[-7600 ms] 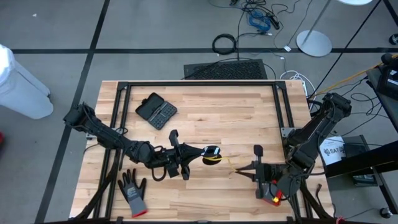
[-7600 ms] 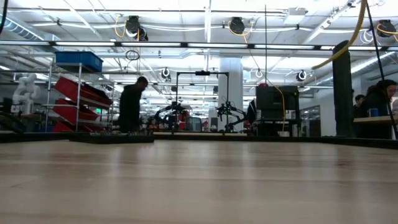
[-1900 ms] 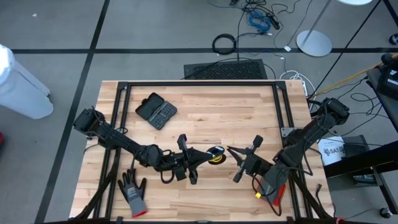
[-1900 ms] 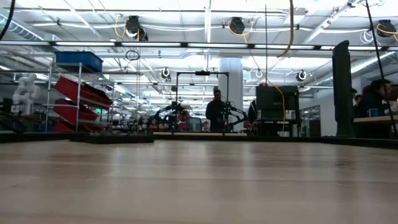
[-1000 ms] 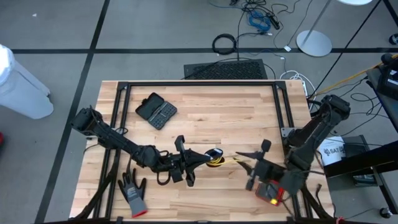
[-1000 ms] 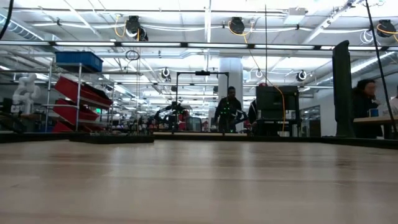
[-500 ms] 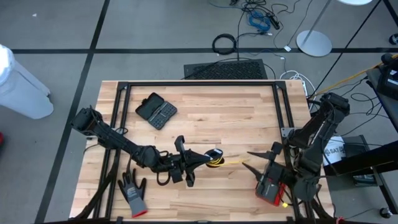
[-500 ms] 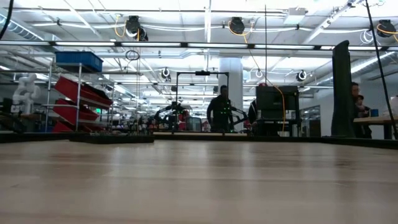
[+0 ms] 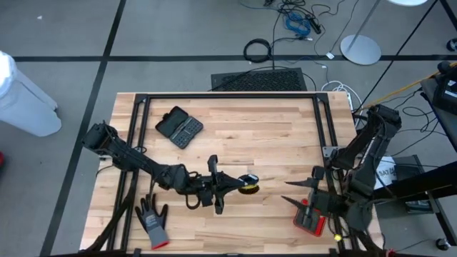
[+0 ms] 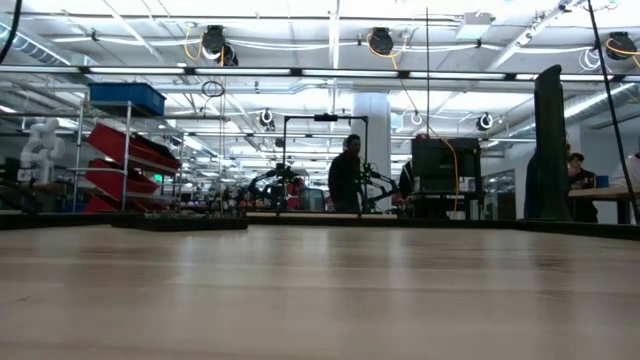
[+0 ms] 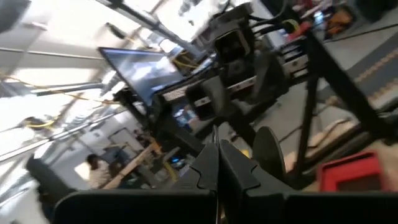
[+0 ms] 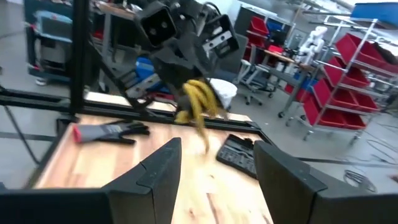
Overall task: Coil cords
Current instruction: Coil the yellow wire onto the spool
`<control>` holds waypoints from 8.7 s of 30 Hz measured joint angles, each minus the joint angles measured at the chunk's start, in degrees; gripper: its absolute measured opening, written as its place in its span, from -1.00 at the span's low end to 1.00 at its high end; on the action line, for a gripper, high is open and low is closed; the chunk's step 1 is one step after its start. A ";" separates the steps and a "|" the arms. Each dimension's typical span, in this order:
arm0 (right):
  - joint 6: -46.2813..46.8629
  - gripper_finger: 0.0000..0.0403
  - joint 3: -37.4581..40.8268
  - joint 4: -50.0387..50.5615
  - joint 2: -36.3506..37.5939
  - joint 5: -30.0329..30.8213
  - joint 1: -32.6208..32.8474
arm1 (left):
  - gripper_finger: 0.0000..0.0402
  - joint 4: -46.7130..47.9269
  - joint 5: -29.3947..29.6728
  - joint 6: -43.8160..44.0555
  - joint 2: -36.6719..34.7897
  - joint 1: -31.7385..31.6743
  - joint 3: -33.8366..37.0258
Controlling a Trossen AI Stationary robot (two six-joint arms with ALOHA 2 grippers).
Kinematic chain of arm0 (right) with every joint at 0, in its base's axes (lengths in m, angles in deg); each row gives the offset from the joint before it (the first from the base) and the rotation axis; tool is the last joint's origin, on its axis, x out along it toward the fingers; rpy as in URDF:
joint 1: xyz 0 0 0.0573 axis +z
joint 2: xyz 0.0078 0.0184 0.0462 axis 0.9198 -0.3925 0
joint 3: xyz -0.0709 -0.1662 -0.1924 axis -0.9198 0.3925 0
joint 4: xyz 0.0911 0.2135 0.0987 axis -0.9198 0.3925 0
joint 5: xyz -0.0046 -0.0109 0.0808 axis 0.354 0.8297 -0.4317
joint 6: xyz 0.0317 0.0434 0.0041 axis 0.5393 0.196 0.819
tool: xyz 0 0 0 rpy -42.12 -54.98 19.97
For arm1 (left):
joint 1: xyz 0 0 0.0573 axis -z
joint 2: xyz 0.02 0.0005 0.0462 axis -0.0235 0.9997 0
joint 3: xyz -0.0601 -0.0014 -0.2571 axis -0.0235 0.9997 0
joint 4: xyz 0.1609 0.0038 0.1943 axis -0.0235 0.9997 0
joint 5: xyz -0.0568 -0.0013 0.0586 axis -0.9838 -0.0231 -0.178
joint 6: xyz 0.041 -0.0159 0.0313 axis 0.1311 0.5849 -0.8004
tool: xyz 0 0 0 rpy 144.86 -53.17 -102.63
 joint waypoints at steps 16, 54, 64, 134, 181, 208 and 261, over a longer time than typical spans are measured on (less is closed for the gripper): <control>0.02 -0.07 0.00 2.19 -1.97 -6.78 -6.67 | -0.99 3.63 -0.64 0.70 0.08 -0.77 0.02; -13.54 -0.51 -0.02 -12.64 -6.98 -28.49 -16.31 | -0.99 8.21 -12.71 1.78 0.05 -1.47 0.02; -11.92 -0.71 -0.02 -11.44 -6.96 -32.09 -17.65 | -0.99 8.10 -12.99 1.82 0.05 -1.47 0.02; -10.97 -1.00 0.02 -8.56 -6.91 -27.33 -17.10 | -0.27 41.26 -3.57 28.71 -6.24 -1.47 -7.50; -10.84 -1.00 0.00 -8.58 -6.91 -27.29 -17.16 | -0.40 36.95 -7.02 28.62 -3.92 -3.35 -7.50; -10.20 -0.78 -0.04 -8.60 -6.83 -23.33 -17.13 | -0.99 35.43 -4.53 24.04 -3.92 -3.66 -7.48; 11.51 0.18 -0.02 18.57 -10.90 1.15 -17.12 | -1.00 36.41 20.86 22.65 -7.88 -4.83 -7.61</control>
